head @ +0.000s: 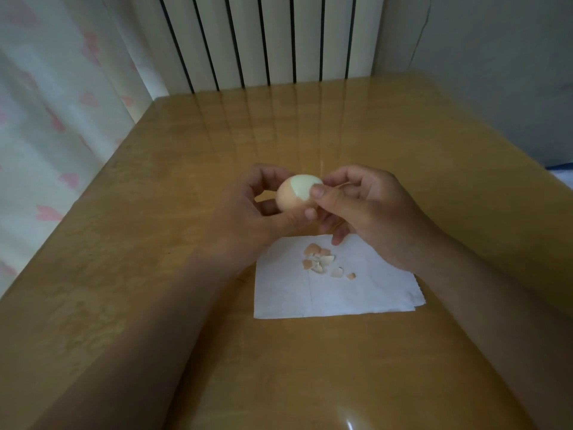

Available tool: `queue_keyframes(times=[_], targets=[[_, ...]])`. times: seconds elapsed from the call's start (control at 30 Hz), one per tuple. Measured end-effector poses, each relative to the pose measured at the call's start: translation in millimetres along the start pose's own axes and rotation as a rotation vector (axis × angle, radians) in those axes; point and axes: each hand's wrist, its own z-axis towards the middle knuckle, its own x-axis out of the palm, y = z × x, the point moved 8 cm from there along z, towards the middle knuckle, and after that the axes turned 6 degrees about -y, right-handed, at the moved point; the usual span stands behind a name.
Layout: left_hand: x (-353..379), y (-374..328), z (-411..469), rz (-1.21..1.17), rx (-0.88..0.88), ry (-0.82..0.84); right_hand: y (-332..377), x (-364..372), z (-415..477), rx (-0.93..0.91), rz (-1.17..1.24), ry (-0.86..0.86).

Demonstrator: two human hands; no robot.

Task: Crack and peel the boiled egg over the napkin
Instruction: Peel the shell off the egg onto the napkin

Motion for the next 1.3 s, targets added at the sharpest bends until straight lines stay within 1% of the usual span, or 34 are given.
queue_keyframes(times=[0.07,0.23,0.33,0.43,0.53,0.7,0.9,1.07,1.3], targets=[[1,-7,-3,0.134,0.057,-0.04,-1,2,0,0.013,0.034,-0.005],[2,-15,-6,0.213,0.141,-0.085,1,3,-1,0.0,0.072,0.013],[3,-17,-8,0.294,0.207,-0.107,2,2,-1,-0.013,0.02,-0.008],[5,-20,-9,0.424,0.335,-0.127,1,3,-2,-0.041,-0.079,-0.032],[7,-20,-8,0.487,0.416,-0.125,-1,3,-2,-0.04,-0.104,-0.048],[6,-17,-6,0.496,0.431,-0.122,-5,4,0,-0.022,-0.071,-0.059],[1,-16,-5,0.407,0.327,-0.137,-6,4,3,-0.007,-0.004,-0.048],[0,-14,-4,0.348,0.281,-0.134,-5,7,2,0.022,0.097,0.027],[2,-17,-6,0.289,0.298,-0.111,0,2,1,-0.019,0.06,0.026]])
